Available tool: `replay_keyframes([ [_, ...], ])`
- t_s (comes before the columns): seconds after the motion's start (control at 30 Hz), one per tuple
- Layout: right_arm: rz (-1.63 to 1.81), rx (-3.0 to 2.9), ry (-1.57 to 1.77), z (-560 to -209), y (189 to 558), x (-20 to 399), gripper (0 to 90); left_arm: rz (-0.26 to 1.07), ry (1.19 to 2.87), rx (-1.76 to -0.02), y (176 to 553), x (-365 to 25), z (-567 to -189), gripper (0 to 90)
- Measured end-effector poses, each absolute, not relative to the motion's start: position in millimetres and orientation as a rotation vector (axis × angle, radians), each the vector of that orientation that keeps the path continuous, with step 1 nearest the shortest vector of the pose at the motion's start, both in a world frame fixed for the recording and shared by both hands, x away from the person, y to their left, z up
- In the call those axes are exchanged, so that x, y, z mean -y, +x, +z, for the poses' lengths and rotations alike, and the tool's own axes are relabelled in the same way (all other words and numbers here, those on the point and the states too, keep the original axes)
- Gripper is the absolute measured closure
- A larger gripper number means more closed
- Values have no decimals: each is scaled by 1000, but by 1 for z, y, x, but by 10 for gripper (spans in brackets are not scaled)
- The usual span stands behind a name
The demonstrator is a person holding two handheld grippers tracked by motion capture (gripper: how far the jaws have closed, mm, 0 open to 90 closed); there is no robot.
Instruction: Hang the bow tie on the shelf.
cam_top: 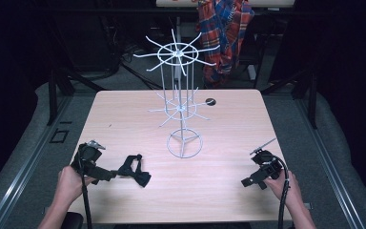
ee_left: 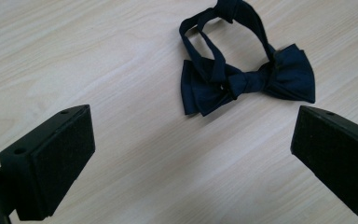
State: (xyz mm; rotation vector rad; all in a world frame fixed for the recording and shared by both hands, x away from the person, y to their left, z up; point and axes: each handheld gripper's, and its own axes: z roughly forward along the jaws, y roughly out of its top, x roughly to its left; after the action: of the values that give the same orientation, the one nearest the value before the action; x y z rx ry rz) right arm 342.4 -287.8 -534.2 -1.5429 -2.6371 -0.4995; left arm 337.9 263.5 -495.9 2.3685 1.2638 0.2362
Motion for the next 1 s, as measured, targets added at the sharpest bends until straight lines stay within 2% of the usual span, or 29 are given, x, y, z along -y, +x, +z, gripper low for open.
replay_keyframes([
  [1.0,-471,2637,-1527,-535,343,289,45,212,2444,-1184,348,-212,-507,0],
])
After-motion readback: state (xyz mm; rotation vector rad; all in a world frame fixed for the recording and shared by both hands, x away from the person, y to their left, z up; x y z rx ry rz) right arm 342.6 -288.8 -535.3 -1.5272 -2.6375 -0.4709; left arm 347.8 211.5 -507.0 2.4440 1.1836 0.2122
